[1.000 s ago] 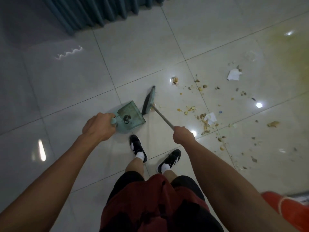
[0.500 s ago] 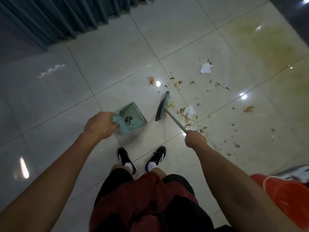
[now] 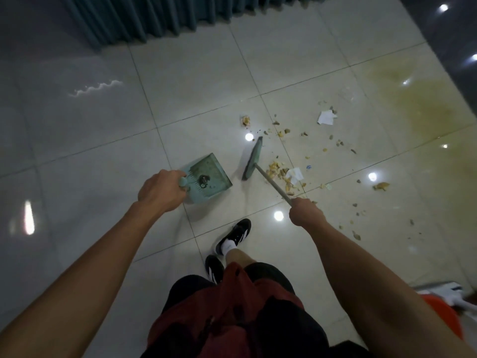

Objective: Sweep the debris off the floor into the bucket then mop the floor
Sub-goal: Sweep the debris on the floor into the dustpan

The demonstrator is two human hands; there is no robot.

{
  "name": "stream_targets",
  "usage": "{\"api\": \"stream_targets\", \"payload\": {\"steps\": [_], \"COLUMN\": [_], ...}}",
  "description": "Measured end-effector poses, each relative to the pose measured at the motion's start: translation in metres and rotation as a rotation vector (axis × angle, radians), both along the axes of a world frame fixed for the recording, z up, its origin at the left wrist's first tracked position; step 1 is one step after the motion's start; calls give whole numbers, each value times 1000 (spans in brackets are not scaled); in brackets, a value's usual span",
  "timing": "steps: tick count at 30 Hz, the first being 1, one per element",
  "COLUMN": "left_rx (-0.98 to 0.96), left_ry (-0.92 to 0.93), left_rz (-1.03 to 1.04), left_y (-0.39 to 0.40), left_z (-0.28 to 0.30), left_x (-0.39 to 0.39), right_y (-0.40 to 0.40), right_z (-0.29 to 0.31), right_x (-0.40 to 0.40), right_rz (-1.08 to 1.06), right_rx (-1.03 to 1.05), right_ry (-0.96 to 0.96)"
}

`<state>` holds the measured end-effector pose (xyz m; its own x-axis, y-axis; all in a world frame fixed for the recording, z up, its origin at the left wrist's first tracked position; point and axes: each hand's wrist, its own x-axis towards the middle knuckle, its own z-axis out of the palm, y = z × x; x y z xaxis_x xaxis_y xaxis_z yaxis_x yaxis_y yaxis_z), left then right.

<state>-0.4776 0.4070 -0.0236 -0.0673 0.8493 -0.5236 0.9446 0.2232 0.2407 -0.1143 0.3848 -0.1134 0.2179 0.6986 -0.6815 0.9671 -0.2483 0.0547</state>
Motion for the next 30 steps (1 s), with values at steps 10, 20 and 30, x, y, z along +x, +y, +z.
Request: {"api": "stream_targets", "payload": {"steps": [10,20,30], "left_rx": [-2,-60,-76], "left_ry": [28,56,64], "left_rz": [103,122,4], "left_y": [-88,-58,-10], "left_z": [-8,2,4], "left_x": [-18,63,165], "right_y": [-45,-26,8], "right_z": [3,-14,-7], "right_x": [-27,37,146], "right_rz": [252,329,214], "right_rx": [-36,-51,-49], "right_ry": [47,-15,-41]}}
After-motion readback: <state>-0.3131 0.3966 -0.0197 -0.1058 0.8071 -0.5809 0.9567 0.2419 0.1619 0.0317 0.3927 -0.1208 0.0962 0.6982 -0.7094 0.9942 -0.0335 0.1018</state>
